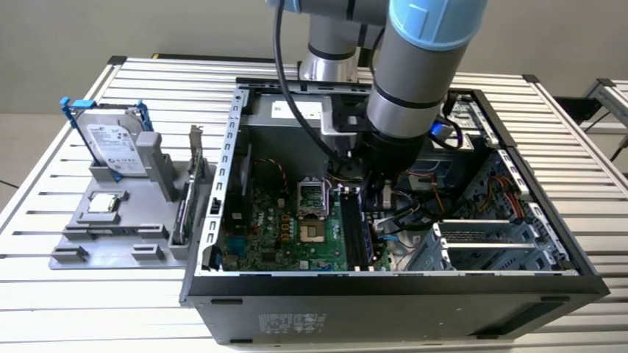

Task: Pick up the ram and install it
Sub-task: 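Press down the ram until it locks into place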

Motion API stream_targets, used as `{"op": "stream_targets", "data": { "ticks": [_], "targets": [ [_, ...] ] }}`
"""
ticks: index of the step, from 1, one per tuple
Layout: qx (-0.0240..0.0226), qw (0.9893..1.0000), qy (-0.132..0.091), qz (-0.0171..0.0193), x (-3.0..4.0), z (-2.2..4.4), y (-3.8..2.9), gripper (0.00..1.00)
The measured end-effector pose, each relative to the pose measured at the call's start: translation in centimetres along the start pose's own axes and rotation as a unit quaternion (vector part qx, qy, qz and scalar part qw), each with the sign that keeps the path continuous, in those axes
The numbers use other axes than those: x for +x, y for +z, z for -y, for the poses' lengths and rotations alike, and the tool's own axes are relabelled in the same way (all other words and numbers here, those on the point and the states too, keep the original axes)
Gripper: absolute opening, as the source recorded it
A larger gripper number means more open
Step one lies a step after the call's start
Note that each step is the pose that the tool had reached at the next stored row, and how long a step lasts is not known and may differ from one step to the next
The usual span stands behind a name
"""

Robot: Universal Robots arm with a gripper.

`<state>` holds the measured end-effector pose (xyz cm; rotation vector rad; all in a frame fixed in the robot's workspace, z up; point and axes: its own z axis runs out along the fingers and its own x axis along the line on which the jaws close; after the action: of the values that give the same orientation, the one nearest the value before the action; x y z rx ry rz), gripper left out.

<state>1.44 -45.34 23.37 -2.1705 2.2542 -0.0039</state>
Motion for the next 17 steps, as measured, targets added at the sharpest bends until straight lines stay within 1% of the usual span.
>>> {"op": "stream_targets", "data": {
  "ticks": [10,17],
  "targets": [
    [-0.0009,1.0,-0.006,0.0021,0.01,-0.01,0.86,0.0],
    [-0.001,1.0,-0.007,0.0023,0.02,-0.01,1.45,0.0]
  ]
}}
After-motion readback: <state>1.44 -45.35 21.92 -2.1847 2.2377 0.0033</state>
